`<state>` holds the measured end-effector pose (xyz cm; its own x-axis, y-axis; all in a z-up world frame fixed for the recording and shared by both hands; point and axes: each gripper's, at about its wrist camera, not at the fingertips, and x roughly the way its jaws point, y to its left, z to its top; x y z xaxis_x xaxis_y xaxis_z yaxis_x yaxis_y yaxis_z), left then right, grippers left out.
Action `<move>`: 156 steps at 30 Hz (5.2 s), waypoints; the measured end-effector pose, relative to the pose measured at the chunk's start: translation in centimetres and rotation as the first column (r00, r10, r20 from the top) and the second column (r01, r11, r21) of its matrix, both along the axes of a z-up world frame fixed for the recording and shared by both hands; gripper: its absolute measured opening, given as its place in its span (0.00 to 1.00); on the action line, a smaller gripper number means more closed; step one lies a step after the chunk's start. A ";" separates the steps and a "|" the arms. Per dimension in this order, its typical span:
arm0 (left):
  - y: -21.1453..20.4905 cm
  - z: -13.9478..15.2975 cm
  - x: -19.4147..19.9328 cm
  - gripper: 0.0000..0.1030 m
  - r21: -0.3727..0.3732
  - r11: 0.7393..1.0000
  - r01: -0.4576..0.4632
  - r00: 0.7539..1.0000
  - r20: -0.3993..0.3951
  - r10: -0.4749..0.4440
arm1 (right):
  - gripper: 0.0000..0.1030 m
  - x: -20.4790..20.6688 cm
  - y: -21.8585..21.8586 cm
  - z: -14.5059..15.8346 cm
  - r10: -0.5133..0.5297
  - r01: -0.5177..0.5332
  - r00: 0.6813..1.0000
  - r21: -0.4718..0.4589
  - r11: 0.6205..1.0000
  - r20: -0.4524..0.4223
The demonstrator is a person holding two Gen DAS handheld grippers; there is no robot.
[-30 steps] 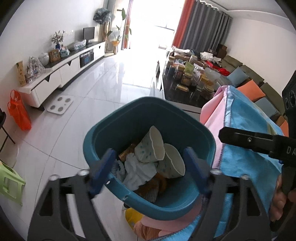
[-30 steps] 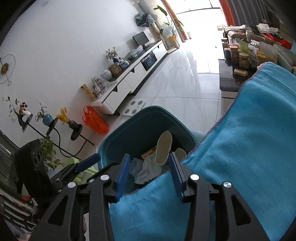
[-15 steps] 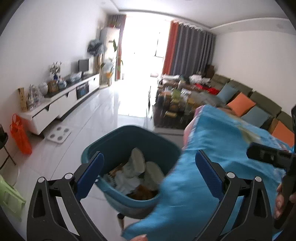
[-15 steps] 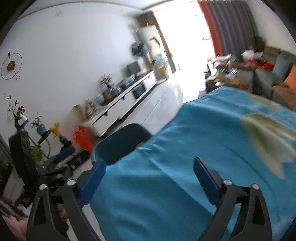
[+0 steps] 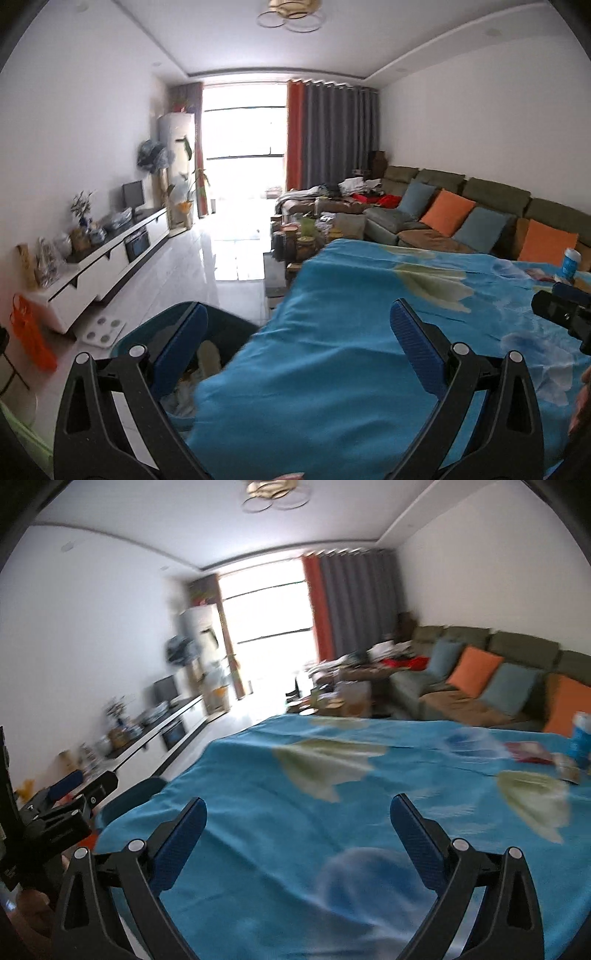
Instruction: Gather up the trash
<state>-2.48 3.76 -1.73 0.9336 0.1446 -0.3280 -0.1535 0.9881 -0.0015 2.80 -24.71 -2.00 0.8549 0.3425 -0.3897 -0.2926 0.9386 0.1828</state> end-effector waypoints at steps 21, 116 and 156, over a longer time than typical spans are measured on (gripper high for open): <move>-7.8 0.2 1.2 0.95 0.020 0.991 0.133 0.989 0.064 -0.134 | 0.93 -4.6 -6.6 -0.4 -0.223 0.224 0.969 0.000 0.975 0.104; -7.4 0.3 0.3 0.94 0.000 0.993 0.119 0.990 0.078 -0.119 | 0.93 -6.1 -8.0 0.9 -0.265 0.273 0.955 -0.045 0.961 0.137; -7.4 0.0 0.1 0.94 -0.012 0.991 0.135 0.988 0.071 -0.134 | 0.93 -5.6 -7.7 1.0 -0.261 0.269 0.956 -0.047 0.962 0.135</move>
<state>-2.42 -3.61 -1.68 0.9648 0.0113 -0.2627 -0.0182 0.9996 -0.0238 -2.84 -32.46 -1.05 0.9552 0.0746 -0.2866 -0.0484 0.9941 0.0972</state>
